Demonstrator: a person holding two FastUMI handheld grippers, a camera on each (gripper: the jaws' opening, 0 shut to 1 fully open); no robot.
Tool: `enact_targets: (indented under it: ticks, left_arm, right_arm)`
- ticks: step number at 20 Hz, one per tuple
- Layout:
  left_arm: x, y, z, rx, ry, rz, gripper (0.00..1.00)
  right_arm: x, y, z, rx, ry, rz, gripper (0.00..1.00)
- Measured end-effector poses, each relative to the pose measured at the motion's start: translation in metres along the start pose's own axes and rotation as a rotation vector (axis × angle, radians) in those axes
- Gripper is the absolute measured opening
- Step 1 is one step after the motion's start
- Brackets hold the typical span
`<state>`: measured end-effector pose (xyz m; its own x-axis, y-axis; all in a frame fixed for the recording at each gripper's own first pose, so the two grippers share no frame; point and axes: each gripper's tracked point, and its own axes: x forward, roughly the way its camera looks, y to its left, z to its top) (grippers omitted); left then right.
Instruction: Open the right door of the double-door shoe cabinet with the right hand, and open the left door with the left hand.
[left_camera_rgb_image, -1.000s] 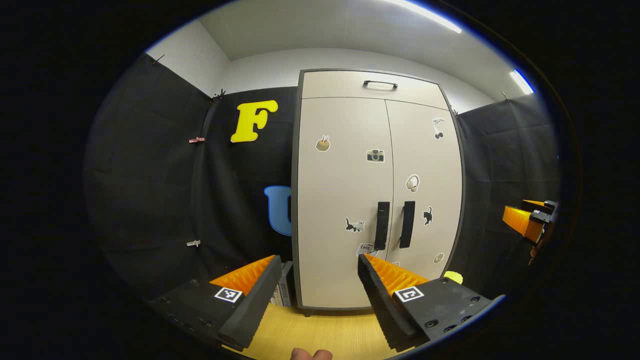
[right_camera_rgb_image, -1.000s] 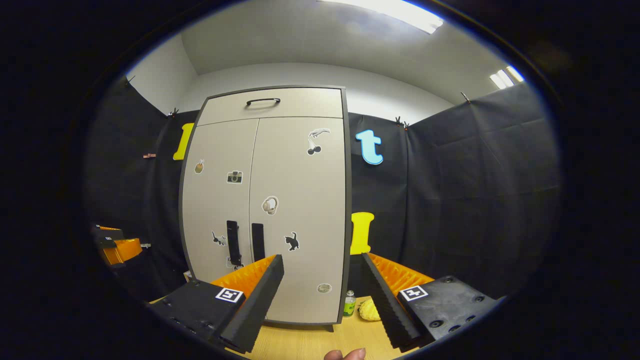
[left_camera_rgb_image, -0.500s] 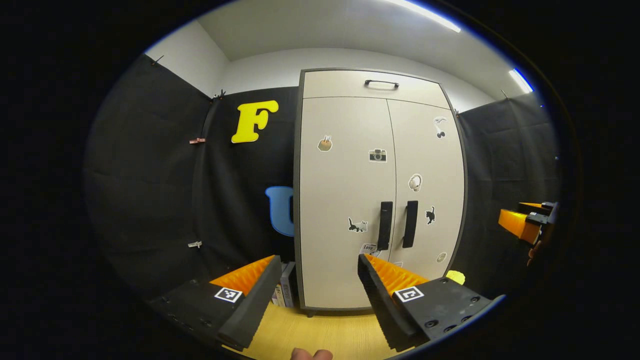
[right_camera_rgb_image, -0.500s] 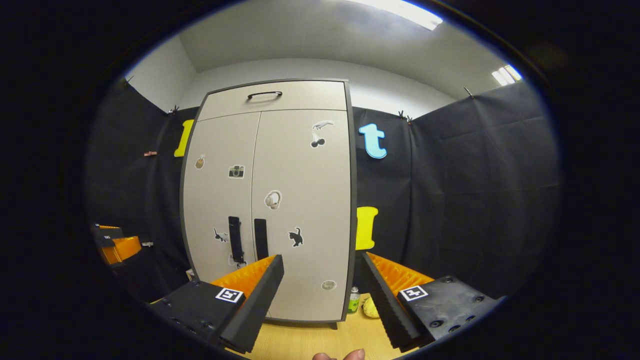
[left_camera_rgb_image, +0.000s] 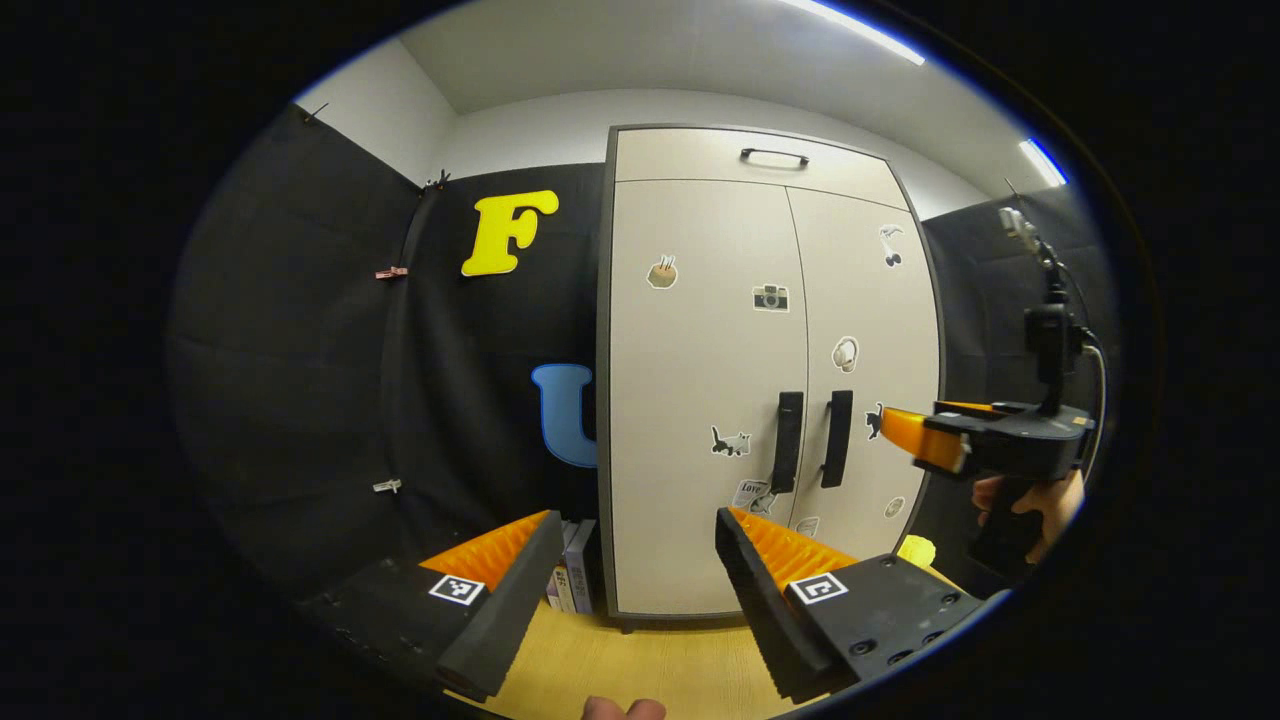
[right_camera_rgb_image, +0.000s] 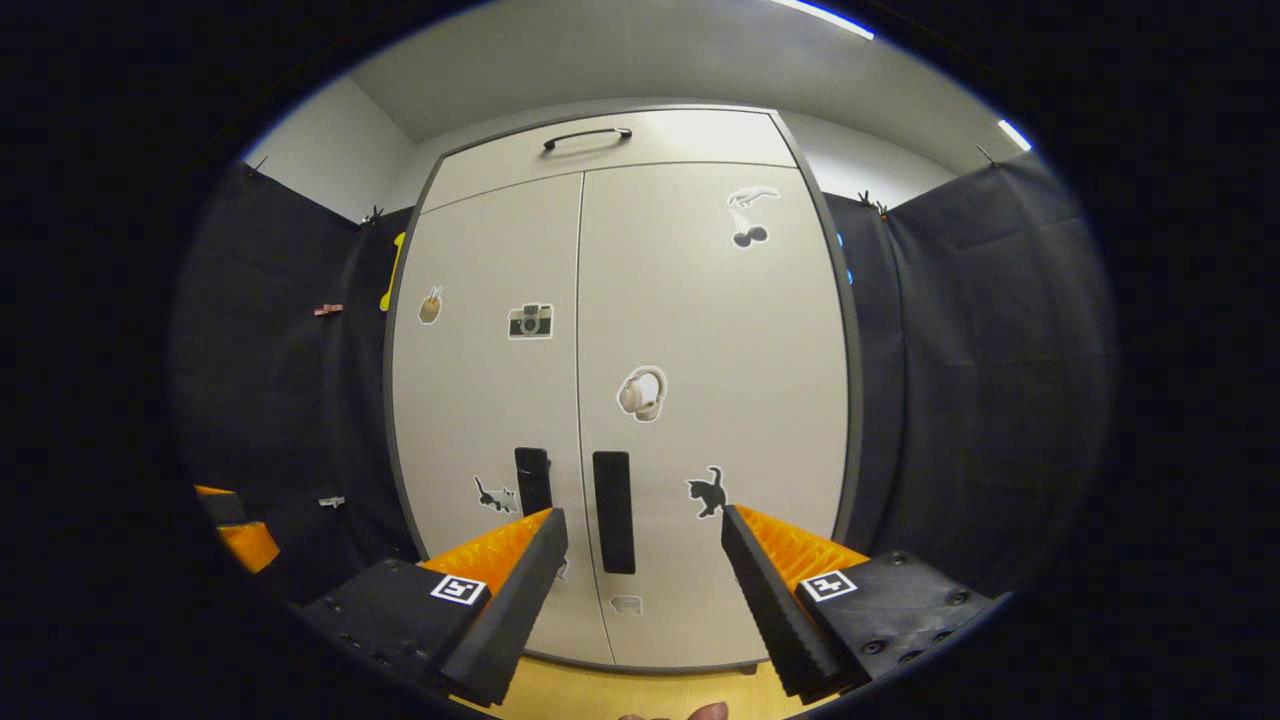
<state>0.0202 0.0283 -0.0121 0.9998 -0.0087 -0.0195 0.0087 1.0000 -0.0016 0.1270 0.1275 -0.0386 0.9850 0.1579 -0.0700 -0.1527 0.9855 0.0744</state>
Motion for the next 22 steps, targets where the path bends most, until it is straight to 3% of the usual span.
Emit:
enact_targets:
  ticks: [8, 12, 15, 20, 21, 22]
  left_arm:
    - [0.010, 0.023, -0.011, -0.021, 0.014, 0.012, 0.95]
    - [0.013, 0.025, -0.015, -0.033, 0.019, 0.010, 0.95]
    - [0.012, 0.026, -0.018, -0.037, 0.024, 0.007, 0.95]
    - [0.006, 0.028, -0.023, -0.040, 0.032, 0.014, 0.95]
    - [0.004, 0.030, -0.024, -0.041, 0.032, 0.018, 0.95]
    - [0.002, 0.031, -0.024, -0.040, 0.033, 0.024, 0.95]
  right_arm:
    - [0.078, 0.007, -0.039, 0.036, 0.039, -0.056, 0.98]
    - [0.093, 0.013, -0.058, 0.016, 0.079, -0.066, 0.79]
    - [0.103, 0.014, -0.064, 0.015, 0.096, -0.087, 0.49]
    - [0.099, 0.019, -0.062, -0.050, 0.093, -0.091, 0.46]
    - [0.115, 0.014, -0.069, -0.047, 0.089, -0.103, 0.37]
    - [0.104, 0.014, -0.064, -0.036, 0.094, -0.102, 0.35]
